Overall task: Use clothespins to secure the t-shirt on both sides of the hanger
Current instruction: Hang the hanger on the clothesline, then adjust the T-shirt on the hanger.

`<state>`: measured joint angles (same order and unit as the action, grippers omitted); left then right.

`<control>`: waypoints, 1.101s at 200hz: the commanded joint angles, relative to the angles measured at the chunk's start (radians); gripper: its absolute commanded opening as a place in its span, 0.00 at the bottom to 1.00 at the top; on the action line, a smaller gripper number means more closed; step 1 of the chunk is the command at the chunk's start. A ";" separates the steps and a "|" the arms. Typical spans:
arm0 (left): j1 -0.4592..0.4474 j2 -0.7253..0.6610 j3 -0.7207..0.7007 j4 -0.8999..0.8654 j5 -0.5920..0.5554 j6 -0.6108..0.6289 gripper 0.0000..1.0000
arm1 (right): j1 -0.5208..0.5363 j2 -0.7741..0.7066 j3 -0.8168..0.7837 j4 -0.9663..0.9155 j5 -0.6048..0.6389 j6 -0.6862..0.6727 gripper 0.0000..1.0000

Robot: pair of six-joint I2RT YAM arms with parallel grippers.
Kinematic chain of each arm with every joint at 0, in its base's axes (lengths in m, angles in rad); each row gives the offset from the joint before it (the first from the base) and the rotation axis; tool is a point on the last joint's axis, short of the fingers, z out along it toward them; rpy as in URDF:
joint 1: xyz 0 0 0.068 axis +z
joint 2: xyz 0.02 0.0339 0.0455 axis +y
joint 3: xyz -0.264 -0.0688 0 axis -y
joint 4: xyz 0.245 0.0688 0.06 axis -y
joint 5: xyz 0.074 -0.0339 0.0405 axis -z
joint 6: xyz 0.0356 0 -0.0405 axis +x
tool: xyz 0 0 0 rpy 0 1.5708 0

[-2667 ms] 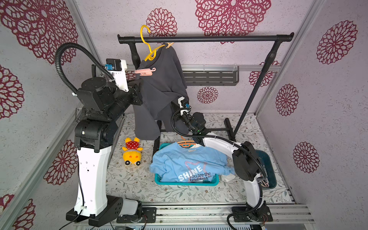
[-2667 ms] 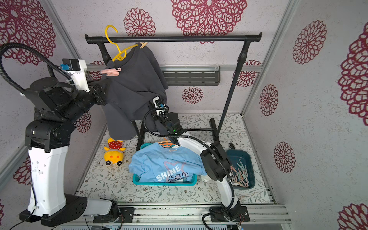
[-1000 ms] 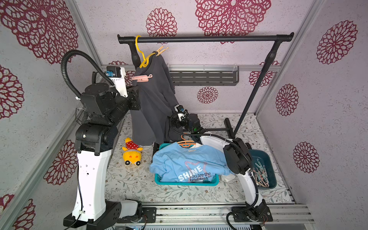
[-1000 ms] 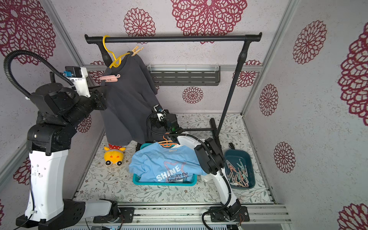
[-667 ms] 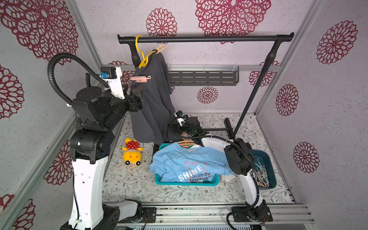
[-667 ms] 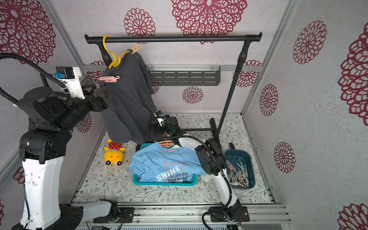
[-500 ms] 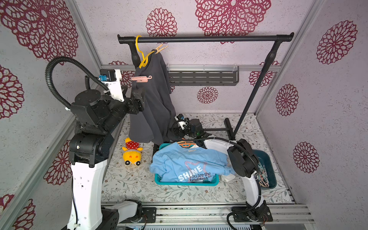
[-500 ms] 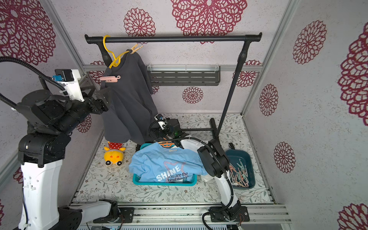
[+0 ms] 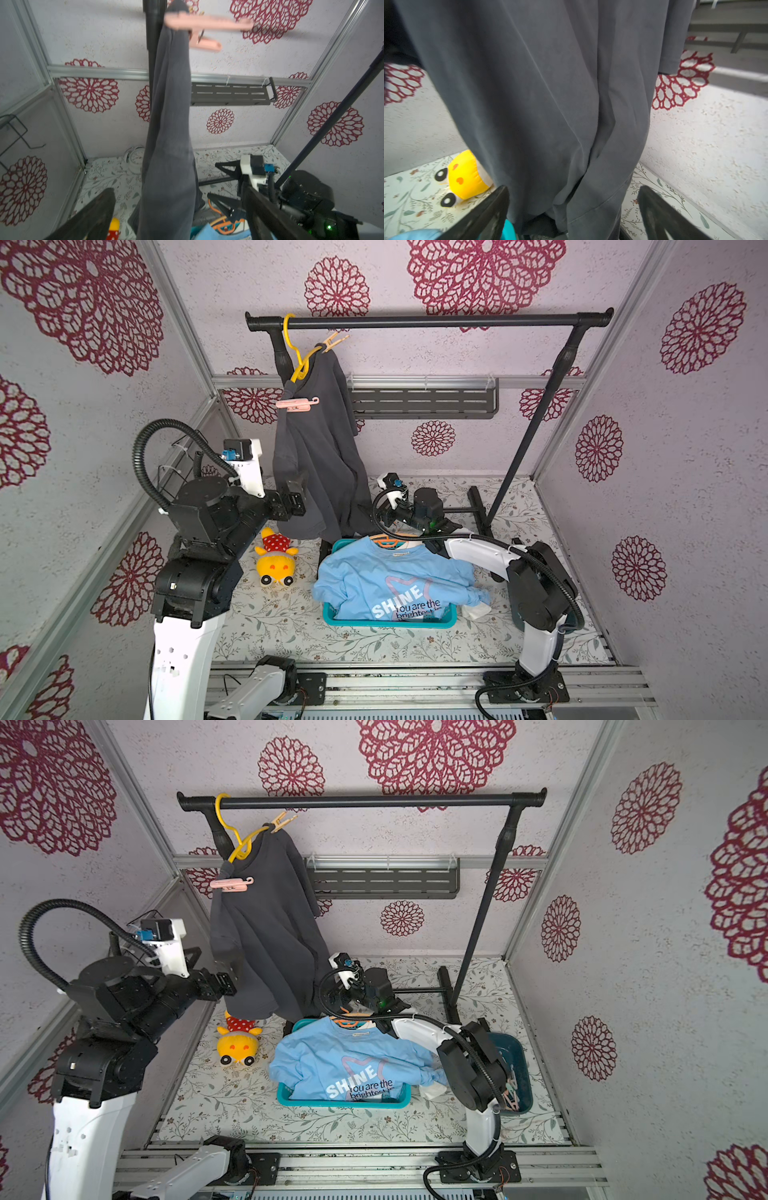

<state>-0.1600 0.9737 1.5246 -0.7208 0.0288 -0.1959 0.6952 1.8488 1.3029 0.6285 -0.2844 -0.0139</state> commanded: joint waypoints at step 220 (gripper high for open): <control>0.004 -0.161 -0.218 0.126 -0.004 -0.162 0.00 | -0.026 -0.658 -0.553 -0.075 0.726 0.065 0.99</control>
<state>-0.1581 0.8135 1.2831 -0.5743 0.0223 -0.3477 0.6830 1.2243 0.7586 0.5640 0.3477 0.0441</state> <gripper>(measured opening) 0.058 0.989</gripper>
